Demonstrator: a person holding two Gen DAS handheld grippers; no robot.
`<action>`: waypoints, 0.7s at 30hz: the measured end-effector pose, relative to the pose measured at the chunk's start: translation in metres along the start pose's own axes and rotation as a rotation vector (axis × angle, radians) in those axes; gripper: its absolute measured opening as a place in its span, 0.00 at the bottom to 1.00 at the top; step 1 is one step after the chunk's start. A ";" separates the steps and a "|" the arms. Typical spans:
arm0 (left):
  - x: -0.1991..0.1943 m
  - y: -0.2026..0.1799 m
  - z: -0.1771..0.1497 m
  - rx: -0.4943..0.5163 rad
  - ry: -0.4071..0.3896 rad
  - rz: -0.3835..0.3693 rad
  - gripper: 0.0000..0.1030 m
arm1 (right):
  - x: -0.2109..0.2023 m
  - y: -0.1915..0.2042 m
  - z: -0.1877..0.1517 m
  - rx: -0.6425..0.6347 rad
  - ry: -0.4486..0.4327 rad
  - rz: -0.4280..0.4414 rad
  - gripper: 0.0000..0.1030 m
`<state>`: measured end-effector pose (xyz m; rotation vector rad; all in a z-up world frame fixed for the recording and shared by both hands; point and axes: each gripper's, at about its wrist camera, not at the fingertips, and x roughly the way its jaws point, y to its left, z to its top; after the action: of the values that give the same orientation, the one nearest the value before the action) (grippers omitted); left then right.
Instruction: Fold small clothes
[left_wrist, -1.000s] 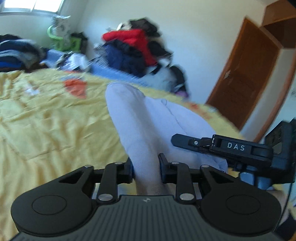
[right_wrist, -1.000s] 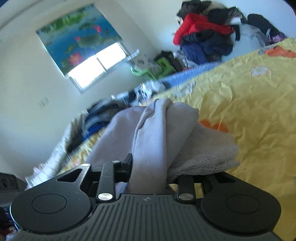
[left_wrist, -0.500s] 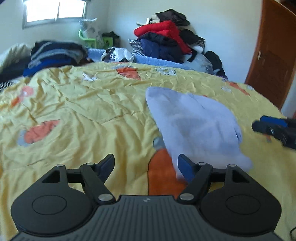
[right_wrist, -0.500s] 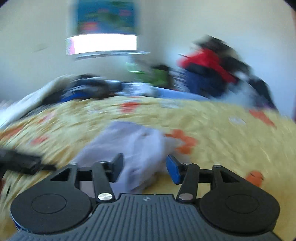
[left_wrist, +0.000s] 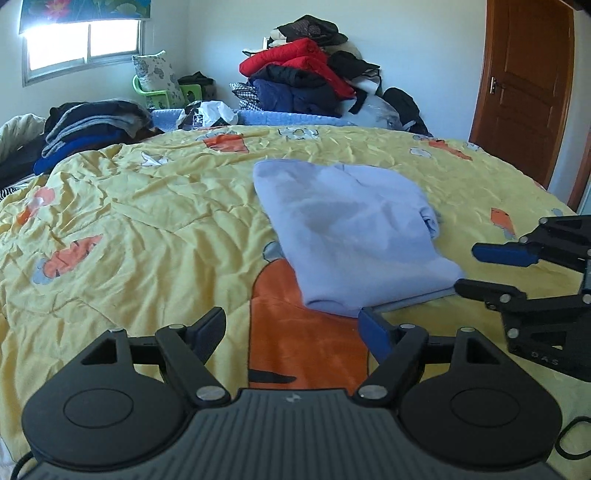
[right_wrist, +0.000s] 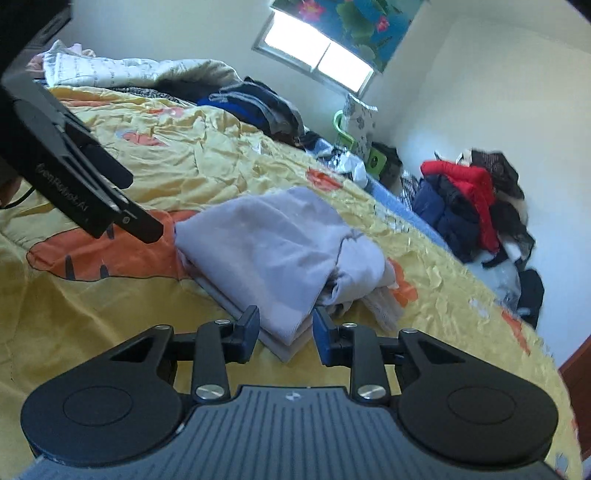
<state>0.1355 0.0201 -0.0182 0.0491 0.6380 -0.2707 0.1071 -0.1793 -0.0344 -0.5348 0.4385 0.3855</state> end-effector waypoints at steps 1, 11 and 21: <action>0.001 -0.003 -0.001 0.013 0.000 0.010 0.76 | 0.004 0.000 -0.001 0.016 0.009 0.007 0.35; 0.005 -0.022 -0.005 0.103 0.010 0.034 0.76 | 0.032 0.017 0.004 -0.055 0.082 -0.041 0.36; 0.006 -0.029 -0.003 0.086 0.002 0.022 0.77 | 0.041 0.017 0.015 -0.093 0.042 -0.091 0.31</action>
<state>0.1309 -0.0093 -0.0230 0.1387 0.6277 -0.2768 0.1380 -0.1483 -0.0494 -0.6515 0.4371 0.3087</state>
